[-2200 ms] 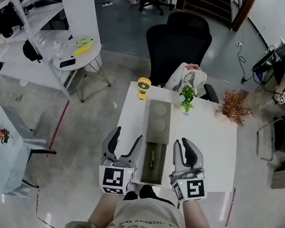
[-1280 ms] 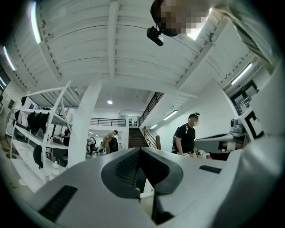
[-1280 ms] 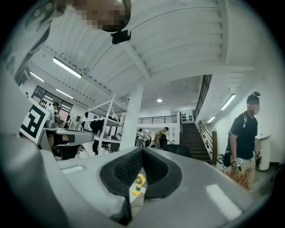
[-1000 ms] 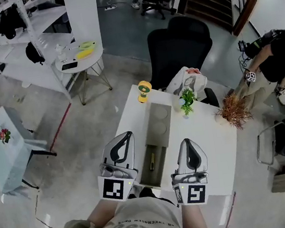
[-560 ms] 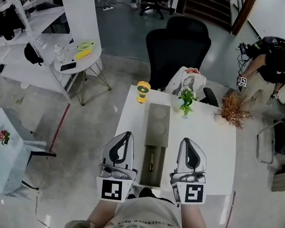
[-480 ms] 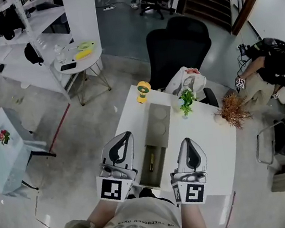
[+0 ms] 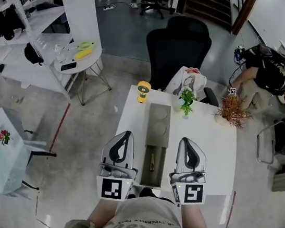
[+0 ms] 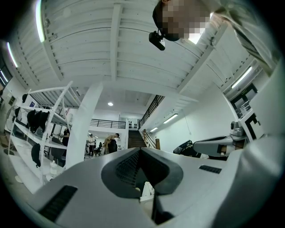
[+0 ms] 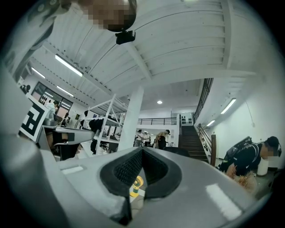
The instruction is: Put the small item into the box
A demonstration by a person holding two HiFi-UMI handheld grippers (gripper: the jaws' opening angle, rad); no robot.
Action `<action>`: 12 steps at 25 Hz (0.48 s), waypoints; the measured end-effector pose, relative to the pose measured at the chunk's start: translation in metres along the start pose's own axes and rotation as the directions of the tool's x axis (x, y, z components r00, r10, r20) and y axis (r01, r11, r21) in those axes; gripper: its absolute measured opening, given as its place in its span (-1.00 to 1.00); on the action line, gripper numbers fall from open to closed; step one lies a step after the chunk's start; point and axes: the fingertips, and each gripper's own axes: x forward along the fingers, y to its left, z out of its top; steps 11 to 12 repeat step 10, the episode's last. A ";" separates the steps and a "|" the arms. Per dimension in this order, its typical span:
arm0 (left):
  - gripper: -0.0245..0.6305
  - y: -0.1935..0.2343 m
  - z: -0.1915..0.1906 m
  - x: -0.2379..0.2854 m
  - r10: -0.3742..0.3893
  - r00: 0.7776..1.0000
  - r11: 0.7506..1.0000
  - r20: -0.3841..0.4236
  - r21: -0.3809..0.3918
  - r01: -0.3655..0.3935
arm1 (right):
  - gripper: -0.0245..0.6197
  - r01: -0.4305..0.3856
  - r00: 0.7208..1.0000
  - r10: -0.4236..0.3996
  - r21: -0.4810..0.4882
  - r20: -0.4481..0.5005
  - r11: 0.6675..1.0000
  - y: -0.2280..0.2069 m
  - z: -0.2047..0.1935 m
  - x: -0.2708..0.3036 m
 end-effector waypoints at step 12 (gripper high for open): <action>-0.90 0.003 0.000 0.001 0.011 1.000 1.000 -0.003 -0.017 -0.011 | -0.93 -0.014 1.000 0.014 -0.023 -0.009 1.000 0.004 0.000 0.003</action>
